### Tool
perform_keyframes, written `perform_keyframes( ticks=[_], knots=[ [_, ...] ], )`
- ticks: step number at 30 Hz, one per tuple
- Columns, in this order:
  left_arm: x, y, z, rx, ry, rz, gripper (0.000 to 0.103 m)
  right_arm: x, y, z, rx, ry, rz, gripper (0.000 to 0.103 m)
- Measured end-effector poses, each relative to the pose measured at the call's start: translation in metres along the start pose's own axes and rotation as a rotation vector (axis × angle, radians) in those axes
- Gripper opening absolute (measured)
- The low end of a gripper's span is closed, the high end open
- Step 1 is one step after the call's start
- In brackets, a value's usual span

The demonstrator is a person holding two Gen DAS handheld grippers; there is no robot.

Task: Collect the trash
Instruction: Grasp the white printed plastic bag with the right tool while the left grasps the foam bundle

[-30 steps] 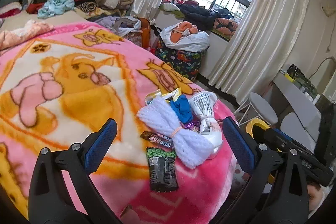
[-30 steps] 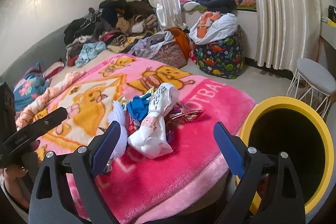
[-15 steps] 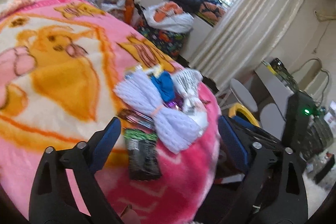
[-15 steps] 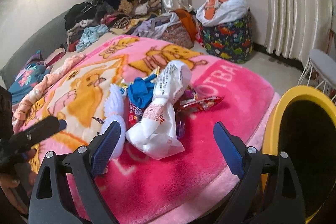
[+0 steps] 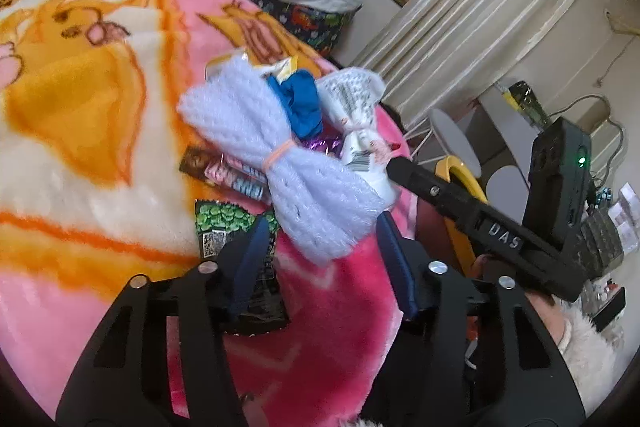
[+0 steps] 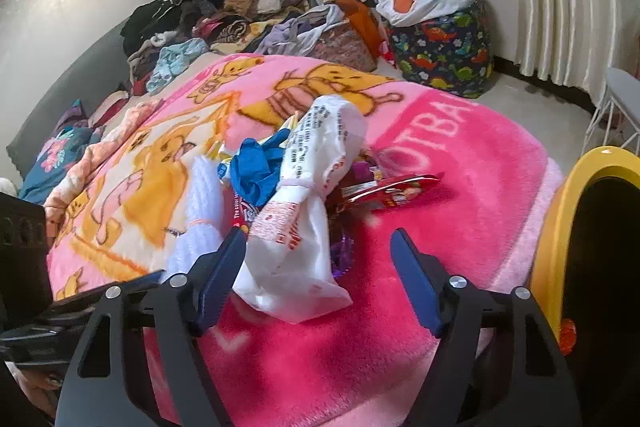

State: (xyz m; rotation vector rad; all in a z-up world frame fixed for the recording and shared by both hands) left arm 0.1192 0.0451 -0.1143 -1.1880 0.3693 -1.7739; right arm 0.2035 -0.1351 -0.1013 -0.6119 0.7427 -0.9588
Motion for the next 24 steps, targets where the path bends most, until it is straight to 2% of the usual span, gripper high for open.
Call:
perform_keyframes(
  ticks=[4, 7, 11, 17, 21, 24],
  knots=[
    [-0.003, 0.007, 0.000, -0.025, -0.007, -0.003, 0.032, -0.003, 0.005, 0.003, -0.009, -0.010, 0.025, 0.068],
    [-0.003, 0.013, -0.001, -0.044, -0.002, 0.003, 0.031, -0.007, 0.009, 0.005, -0.024, -0.021, 0.037, 0.064],
    [-0.003, 0.017, -0.005, -0.058, 0.000, 0.009, 0.022, -0.010, 0.015, 0.008, -0.049, -0.014, 0.060, 0.060],
    [-0.001, 0.018, -0.004, -0.059, 0.015, 0.014, 0.012, -0.012, 0.022, 0.005, -0.087, -0.013, 0.082, 0.040],
    [0.005, 0.013, -0.003, -0.040, 0.041, 0.012, 0.002, -0.006, 0.008, 0.004, -0.039, 0.007, 0.091, 0.038],
    [0.010, 0.008, -0.002, -0.027, 0.056, 0.001, 0.002, -0.002, -0.005, 0.004, -0.004, 0.034, 0.111, 0.038]
  ],
)
Point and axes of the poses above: each gripper's, at about its wrist camera, not at the fingertips, and y roughly the way its jaws point, x to its right, z to its top, the point moved 2 cm from there along y, roughly the way its jaws point, and after that the axes turned 5 degrees about -x, right-handed, at the moved point
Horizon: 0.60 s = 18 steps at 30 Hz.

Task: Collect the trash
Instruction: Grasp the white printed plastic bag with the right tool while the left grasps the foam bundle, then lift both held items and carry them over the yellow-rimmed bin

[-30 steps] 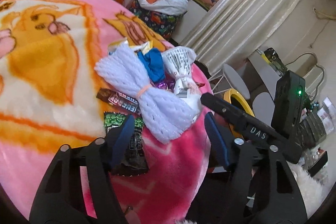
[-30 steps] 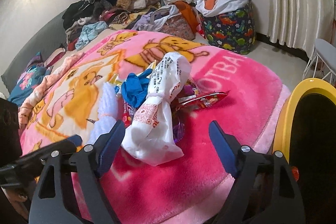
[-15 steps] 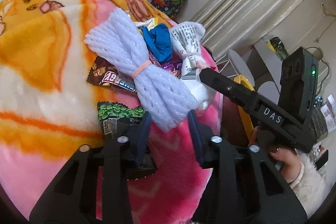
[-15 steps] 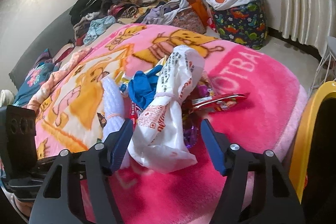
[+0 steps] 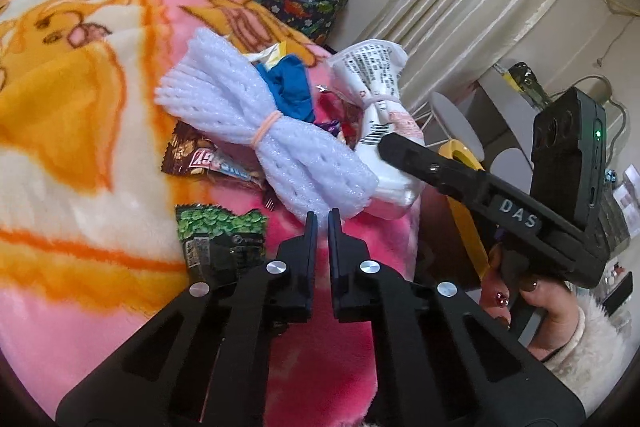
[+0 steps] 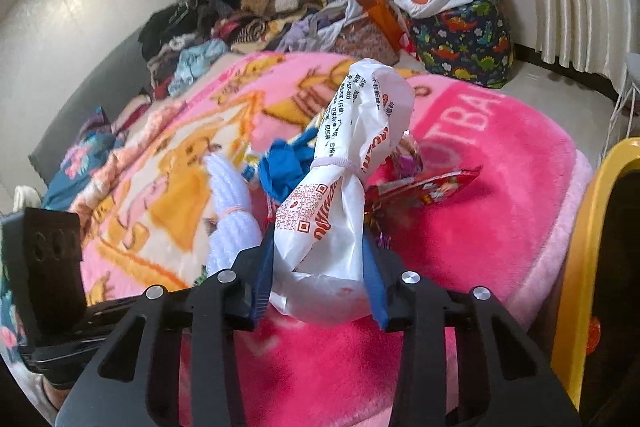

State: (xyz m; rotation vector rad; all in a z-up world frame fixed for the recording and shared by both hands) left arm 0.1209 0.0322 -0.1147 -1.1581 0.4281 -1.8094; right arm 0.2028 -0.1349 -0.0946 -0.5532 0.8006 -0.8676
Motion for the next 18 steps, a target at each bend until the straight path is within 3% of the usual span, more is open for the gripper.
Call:
perform_keyframes(
  ticks=[18],
  knots=[
    [0.036, -0.040, 0.019, 0.127, 0.110, 0.025, 0.001, 0.006, -0.068, -0.007, 0.136, 0.023, -0.019, 0.037]
  ],
)
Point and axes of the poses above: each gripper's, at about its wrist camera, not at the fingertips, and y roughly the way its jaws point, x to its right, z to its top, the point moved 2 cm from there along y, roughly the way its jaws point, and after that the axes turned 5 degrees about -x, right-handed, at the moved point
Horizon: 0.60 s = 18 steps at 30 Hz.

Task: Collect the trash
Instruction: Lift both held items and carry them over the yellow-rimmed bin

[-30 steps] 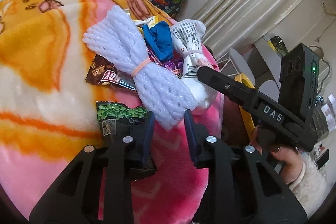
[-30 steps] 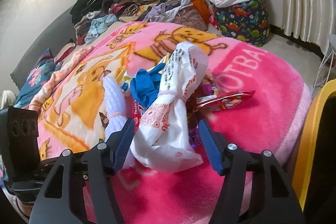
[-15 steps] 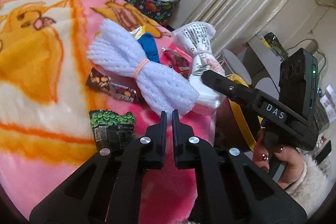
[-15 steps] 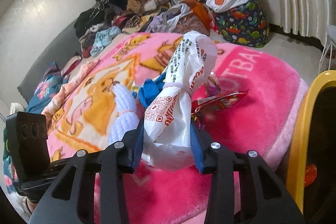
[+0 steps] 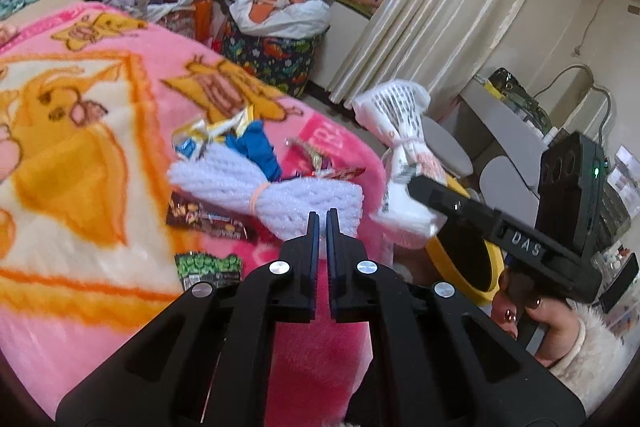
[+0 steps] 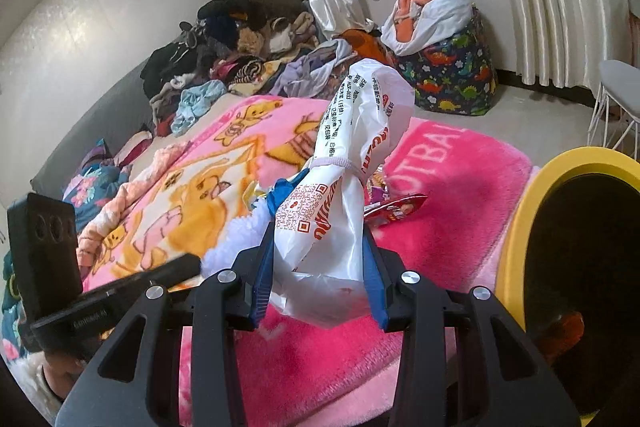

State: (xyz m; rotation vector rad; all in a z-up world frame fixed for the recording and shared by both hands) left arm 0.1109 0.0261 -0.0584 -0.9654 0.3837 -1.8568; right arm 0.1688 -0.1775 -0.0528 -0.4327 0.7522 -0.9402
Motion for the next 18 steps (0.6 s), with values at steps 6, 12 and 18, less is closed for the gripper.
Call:
perform_keyframes(
  ticks=[6, 12, 18],
  knots=[
    [0.011, -0.016, 0.015, 0.057, 0.022, 0.003, 0.001, 0.002, -0.015, -0.004, 0.027, 0.008, -0.002, 0.037],
    [0.026, -0.028, 0.026, 0.098, 0.055, -0.007, 0.001, 0.003, -0.027, -0.008, 0.048, 0.017, -0.003, 0.037],
    [0.041, -0.033, 0.029, 0.118, 0.087, -0.012, 0.001, 0.008, -0.039, -0.008, 0.069, 0.024, -0.004, 0.037]
  ],
)
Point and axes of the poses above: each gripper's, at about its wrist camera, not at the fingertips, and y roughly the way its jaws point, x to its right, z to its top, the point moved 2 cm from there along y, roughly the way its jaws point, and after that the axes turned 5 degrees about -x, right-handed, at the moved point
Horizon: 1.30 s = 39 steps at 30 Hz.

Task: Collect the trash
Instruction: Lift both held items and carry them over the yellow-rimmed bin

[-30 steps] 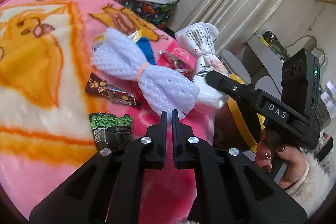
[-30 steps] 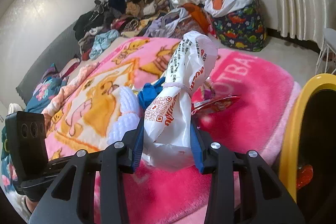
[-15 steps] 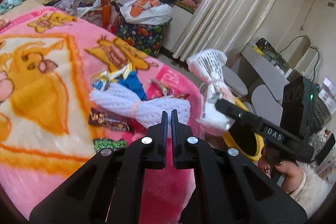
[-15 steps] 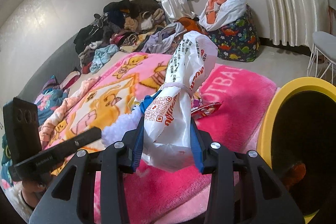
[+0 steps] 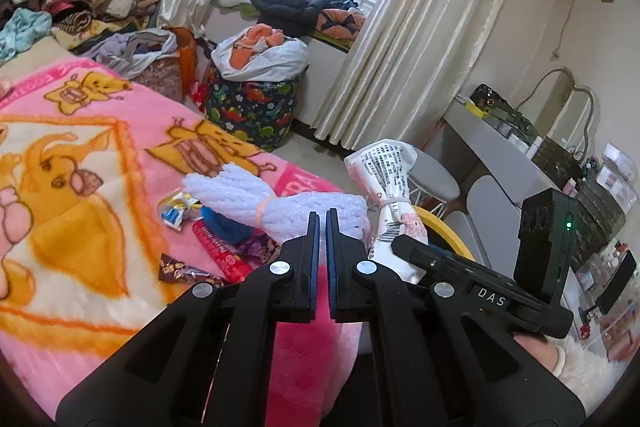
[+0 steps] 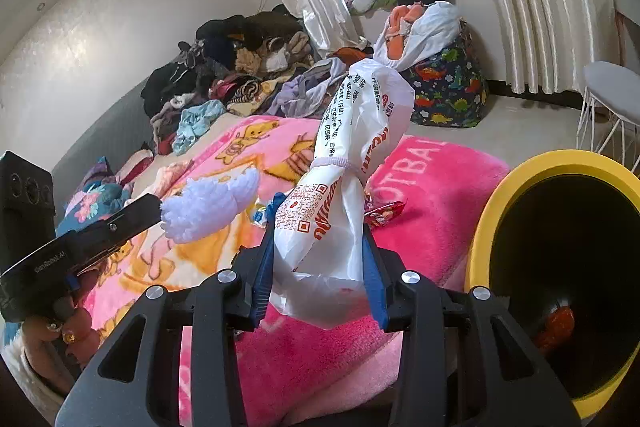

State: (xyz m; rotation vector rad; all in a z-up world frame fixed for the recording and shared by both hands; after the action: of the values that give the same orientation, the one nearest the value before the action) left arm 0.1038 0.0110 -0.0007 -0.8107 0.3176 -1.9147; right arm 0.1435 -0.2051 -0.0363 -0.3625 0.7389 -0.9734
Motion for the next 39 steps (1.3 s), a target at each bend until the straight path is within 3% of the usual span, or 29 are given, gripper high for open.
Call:
perform_keyframes(
  ticks=[39],
  knots=[
    [0.086, 0.045, 0.005, -0.047, 0.152, -0.121, 0.001, 0.071, -0.079, -0.008, 0.139, 0.144, -0.116, 0.037]
  ],
)
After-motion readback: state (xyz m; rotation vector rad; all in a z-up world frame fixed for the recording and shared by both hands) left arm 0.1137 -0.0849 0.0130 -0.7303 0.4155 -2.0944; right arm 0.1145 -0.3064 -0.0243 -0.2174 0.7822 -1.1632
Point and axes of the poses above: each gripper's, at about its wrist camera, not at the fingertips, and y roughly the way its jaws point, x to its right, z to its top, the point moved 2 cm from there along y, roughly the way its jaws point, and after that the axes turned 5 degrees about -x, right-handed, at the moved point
